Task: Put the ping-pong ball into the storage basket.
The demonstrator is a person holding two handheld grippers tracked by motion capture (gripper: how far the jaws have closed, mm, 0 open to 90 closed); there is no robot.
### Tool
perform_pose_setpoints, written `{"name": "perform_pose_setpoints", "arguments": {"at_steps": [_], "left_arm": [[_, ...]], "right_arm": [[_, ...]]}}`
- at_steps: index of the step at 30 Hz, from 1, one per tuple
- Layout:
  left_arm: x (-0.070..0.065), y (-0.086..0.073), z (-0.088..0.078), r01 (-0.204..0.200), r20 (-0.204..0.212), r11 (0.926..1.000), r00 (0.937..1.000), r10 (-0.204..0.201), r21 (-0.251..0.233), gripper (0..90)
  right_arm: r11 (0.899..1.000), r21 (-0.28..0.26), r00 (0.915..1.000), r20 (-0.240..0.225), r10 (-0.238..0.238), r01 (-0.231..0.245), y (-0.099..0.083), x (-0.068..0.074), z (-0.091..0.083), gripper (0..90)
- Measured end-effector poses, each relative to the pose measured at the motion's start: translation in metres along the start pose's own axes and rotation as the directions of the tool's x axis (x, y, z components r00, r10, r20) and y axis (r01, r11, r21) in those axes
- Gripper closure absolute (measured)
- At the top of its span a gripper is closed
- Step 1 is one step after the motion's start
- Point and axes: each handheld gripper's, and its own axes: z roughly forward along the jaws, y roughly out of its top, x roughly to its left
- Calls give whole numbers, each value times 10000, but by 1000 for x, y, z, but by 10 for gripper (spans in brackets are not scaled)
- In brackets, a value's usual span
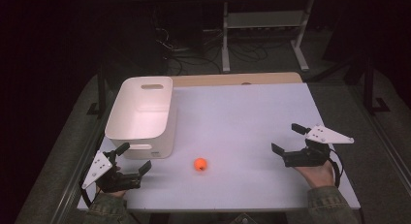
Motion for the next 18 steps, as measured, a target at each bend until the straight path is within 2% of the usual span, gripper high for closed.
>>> {"name": "perform_pose_setpoints", "arguments": {"at_steps": [9,18], "left_arm": [[0,0,0,-6,12,10000,10000,6,-3,2],[-1,0,0,-1,39,10000,10000,1,-27,2]], "right_arm": [[9999,68,9999,-94,105,-104,0,0,-2,0],[9991,392,9996,-244,173,-164,2,-2,-2,0]]}}
